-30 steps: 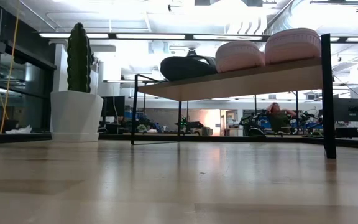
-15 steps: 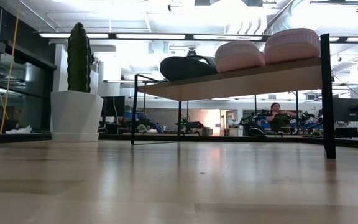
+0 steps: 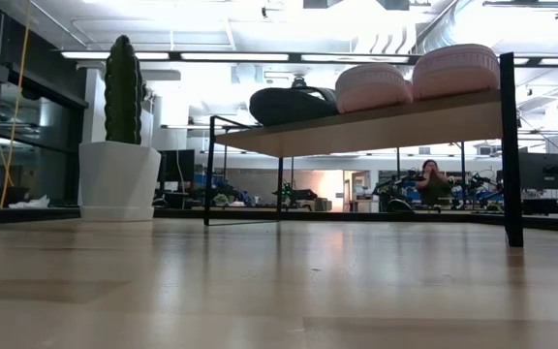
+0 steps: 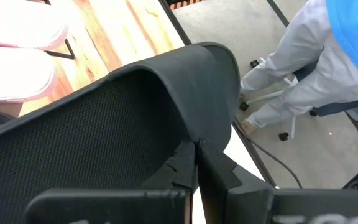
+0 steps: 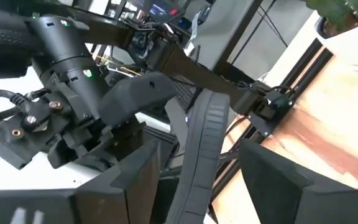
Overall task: Pick and place slides into the shelf
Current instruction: Put the black slipper on the shelf
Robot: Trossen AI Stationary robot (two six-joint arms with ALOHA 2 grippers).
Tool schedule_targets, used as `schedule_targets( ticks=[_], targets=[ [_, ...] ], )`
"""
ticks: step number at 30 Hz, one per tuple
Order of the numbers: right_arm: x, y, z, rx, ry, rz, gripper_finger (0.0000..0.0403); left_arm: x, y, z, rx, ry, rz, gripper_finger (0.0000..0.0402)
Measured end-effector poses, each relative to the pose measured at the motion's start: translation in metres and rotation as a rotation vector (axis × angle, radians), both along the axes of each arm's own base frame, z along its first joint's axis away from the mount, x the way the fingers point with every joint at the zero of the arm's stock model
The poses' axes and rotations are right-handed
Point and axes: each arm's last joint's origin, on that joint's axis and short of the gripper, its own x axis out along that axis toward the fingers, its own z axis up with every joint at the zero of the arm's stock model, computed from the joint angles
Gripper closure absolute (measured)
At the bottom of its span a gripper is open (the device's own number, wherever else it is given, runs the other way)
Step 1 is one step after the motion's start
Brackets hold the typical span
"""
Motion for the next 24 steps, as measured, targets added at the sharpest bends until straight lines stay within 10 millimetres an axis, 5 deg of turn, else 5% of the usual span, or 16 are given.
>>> schedule_targets(
  ticks=[24],
  targets=[
    [0.011,0.012,-0.017,0.098,0.086,0.105,0.0194,-0.001,-0.018,0.0,0.028,-0.011,-0.078,0.0402]
  ],
)
